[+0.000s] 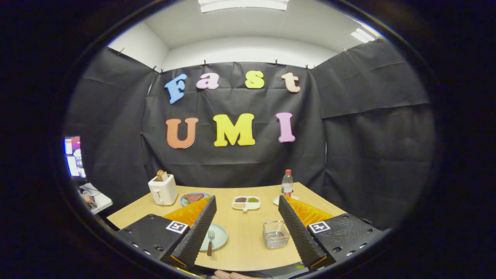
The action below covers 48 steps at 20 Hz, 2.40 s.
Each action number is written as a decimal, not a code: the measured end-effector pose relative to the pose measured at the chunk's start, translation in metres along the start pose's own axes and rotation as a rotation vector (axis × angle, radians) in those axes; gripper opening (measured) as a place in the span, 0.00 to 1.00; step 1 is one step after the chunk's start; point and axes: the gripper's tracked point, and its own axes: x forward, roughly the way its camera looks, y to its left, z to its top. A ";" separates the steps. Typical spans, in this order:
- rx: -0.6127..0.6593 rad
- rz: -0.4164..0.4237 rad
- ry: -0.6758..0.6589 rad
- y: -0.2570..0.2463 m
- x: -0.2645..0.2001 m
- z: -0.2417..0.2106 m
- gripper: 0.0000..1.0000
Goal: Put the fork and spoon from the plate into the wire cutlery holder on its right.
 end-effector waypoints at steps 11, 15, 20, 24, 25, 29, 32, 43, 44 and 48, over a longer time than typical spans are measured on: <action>-0.105 0.072 0.146 0.041 0.050 -0.050 0.96; -0.154 0.107 0.285 0.064 0.077 -0.088 0.96; -0.202 0.155 0.483 0.092 0.100 -0.140 0.95; -0.218 0.179 0.674 0.111 0.114 -0.184 0.95; -0.219 0.174 0.725 0.112 0.115 -0.194 0.95; -0.246 0.150 0.863 0.114 0.123 -0.222 0.95; -0.260 0.148 0.941 0.118 0.127 -0.238 0.89; -0.247 0.112 1.191 0.126 0.123 -0.283 0.36; -0.248 0.117 1.197 0.128 0.123 -0.286 0.35; -0.238 0.117 1.221 0.129 0.122 -0.286 0.10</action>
